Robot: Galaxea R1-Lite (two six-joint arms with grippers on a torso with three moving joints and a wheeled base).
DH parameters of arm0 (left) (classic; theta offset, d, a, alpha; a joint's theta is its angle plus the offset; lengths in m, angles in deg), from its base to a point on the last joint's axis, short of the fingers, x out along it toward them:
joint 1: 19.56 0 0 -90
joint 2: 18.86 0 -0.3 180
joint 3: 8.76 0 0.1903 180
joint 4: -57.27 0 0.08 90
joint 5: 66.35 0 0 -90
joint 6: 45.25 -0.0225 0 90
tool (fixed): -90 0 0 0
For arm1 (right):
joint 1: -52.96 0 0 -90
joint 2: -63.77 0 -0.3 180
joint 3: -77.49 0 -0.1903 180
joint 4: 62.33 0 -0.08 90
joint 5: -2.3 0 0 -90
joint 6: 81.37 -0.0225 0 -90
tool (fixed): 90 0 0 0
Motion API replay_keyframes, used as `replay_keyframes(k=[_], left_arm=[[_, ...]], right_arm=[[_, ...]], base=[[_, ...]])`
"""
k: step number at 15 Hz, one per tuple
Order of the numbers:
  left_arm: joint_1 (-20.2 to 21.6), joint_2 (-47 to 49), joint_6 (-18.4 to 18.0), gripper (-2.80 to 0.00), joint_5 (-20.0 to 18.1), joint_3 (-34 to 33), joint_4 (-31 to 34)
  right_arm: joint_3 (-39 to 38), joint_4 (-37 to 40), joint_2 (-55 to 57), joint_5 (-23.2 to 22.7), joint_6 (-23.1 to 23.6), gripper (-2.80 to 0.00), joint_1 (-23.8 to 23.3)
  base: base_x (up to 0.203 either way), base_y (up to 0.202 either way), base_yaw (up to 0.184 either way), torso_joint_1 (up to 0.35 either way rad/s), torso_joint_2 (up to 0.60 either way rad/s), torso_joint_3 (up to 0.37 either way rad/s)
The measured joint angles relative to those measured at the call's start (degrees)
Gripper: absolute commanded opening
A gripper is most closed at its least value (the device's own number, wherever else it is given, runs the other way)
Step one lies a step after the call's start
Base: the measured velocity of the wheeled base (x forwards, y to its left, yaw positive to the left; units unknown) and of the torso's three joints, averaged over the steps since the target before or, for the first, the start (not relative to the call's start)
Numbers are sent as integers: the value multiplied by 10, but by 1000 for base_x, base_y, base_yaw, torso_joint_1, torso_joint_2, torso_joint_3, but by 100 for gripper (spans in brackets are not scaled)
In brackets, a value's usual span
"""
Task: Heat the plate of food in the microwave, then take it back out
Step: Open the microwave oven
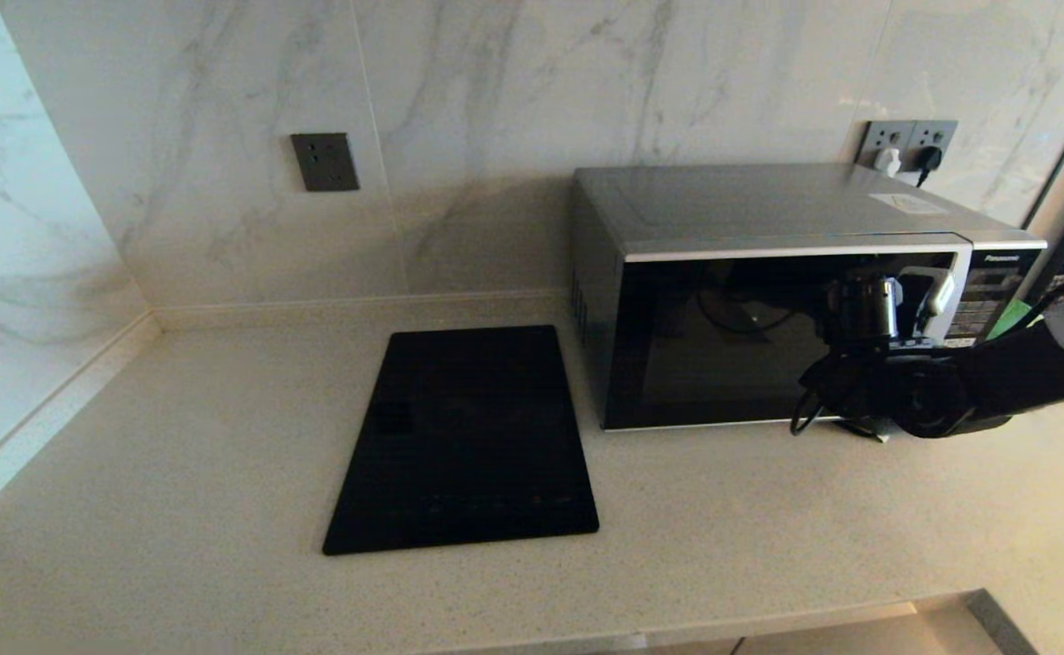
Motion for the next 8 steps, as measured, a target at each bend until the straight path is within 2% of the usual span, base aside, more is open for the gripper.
replay_keyframes(k=[8], left_arm=[[0, 0, 0, -280, 0, 0, 0]], right_arm=[[-4, 2, 6, 10, 2, -280, 14]], base=[[0, 0, 0, 0, 0, 0]])
